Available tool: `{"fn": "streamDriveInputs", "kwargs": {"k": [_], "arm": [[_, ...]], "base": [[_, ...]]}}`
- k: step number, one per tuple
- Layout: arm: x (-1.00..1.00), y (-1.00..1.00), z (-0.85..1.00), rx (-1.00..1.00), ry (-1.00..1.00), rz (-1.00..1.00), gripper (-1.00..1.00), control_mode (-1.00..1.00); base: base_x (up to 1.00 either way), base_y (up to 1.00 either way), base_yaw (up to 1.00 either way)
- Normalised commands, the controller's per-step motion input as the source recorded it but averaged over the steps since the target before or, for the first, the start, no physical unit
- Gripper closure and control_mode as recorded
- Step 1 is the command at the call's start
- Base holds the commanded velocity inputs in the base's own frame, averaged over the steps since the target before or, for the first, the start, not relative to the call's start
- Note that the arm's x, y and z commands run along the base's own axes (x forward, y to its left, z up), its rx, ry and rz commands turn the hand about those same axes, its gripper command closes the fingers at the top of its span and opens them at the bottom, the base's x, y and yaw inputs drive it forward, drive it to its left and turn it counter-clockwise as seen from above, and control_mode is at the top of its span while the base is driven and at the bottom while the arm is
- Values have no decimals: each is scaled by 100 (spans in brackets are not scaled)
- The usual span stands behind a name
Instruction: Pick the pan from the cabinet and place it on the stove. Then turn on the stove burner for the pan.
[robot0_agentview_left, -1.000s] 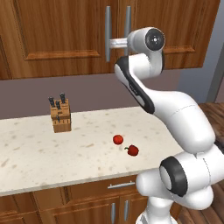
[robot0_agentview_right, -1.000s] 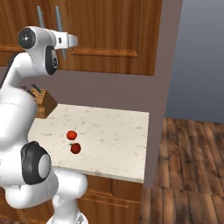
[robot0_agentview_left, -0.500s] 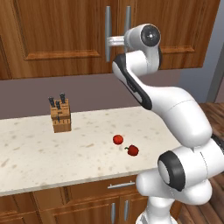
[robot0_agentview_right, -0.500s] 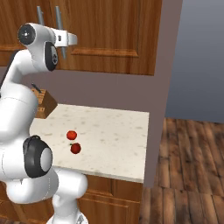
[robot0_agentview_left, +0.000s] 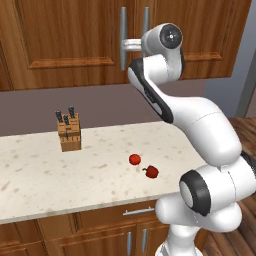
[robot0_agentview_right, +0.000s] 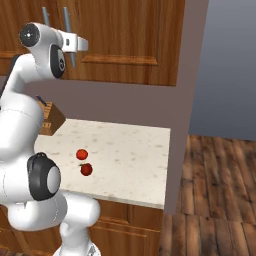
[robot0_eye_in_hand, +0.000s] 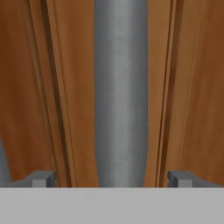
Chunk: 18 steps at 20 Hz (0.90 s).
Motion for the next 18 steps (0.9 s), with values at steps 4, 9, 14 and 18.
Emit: {"fn": "streamDriveInputs", "kwargs": {"k": [4,9,14,18], "arm": [[35,0,0,0,1,0,-100,-100],[38,2,0,0,1,0,100,-100],[36,8,0,0,4,0,100,-100],[23,0,0,0,2,0,100,-100]], "base": [[0,0,0],[0,0,0],[0,0,0],[0,0,0]]}}
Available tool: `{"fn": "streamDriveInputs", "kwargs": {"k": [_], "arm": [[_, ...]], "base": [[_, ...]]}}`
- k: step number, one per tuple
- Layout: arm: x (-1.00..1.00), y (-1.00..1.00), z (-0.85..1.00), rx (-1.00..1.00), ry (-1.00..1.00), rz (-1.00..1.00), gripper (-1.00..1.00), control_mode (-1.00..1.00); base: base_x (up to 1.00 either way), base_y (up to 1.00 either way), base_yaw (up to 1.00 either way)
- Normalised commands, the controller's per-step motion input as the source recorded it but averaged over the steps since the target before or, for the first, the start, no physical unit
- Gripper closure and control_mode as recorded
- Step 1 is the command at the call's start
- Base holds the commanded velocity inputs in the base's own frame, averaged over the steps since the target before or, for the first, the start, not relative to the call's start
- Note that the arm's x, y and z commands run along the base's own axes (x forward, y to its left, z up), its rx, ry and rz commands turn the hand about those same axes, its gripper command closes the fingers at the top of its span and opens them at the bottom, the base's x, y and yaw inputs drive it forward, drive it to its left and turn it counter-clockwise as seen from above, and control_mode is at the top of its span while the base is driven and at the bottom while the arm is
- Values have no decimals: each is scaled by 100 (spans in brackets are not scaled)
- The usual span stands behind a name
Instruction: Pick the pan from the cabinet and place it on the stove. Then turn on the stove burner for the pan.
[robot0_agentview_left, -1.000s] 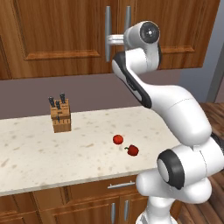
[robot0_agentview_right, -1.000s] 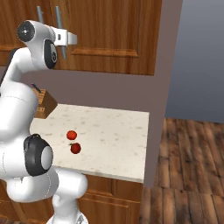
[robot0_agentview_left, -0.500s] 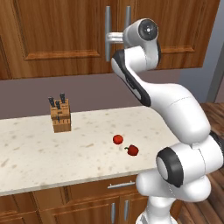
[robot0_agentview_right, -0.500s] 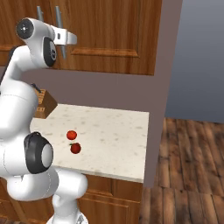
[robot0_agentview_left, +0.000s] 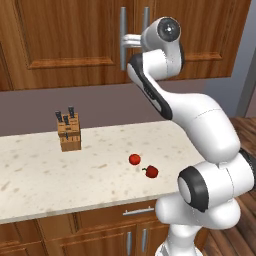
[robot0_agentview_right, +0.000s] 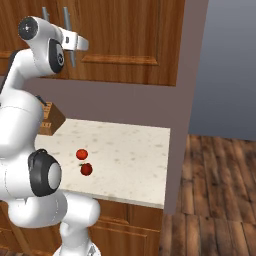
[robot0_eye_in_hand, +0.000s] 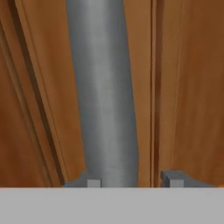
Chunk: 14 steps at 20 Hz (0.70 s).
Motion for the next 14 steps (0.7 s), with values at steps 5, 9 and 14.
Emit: {"fn": "streamDriveInputs", "kwargs": {"k": [5,9,14], "arm": [[7,0,0,0,0,0,100,-100],[0,1,0,0,0,0,100,-100],[0,18,0,0,0,0,100,-100]], "base": [[0,0,0],[0,0,0],[0,0,0]]}}
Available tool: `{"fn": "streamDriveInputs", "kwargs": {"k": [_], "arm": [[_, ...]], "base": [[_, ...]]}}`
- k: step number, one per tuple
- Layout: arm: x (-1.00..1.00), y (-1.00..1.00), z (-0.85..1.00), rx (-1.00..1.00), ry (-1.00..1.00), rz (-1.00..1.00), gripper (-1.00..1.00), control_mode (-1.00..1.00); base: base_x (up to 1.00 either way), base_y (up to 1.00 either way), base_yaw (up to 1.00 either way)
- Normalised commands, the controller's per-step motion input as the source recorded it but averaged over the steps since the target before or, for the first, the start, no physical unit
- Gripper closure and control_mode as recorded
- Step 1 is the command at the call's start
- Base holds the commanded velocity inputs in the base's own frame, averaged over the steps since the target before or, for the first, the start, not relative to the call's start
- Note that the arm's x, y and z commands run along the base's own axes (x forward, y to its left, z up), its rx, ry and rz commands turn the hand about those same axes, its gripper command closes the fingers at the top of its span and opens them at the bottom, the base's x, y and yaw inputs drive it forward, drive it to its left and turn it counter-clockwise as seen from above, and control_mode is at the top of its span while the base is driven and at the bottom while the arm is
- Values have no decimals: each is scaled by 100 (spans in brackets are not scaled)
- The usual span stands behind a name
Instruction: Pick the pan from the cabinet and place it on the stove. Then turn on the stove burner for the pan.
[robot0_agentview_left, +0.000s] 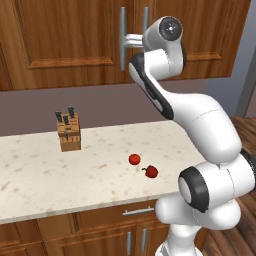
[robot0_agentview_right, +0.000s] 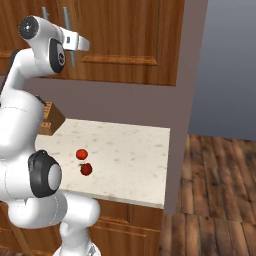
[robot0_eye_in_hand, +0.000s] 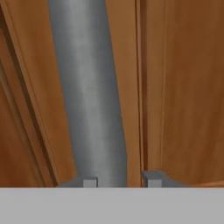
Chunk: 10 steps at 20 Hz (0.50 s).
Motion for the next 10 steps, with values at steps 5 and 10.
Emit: {"fn": "streamDriveInputs", "kwargs": {"k": [5,10], "arm": [[0,31,0,-2,0,0,100,-100],[0,31,0,-2,0,0,100,-100]], "base": [[0,0,0],[0,0,0]]}}
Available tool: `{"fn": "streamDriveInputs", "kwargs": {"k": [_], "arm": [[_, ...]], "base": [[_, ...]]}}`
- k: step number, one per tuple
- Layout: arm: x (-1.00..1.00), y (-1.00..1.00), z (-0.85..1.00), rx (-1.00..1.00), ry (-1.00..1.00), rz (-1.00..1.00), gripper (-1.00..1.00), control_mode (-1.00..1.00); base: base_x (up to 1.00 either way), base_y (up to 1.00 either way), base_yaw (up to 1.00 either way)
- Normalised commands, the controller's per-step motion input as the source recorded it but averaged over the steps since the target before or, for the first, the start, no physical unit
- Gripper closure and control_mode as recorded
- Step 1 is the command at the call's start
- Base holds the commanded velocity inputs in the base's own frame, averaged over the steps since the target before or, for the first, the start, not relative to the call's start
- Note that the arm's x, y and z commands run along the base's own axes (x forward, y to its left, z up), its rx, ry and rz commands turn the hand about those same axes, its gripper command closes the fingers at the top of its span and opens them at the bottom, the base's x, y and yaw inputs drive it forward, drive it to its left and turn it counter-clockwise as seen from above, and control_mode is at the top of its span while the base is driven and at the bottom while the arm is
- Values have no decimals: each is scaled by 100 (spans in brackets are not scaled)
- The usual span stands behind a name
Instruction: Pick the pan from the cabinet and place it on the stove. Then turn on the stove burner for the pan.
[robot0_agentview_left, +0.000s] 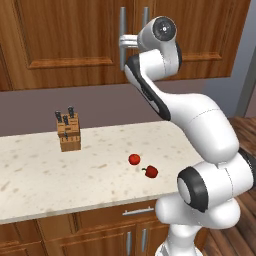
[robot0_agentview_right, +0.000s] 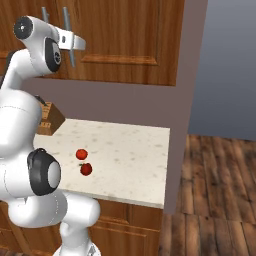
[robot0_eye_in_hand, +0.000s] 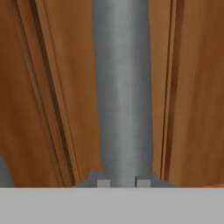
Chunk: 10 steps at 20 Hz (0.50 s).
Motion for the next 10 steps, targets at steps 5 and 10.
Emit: {"fn": "streamDriveInputs", "kwargs": {"k": [5,10], "arm": [[0,17,0,0,1,0,100,-100],[0,2,0,0,0,0,100,-100]], "base": [[0,0,0],[0,0,0]]}}
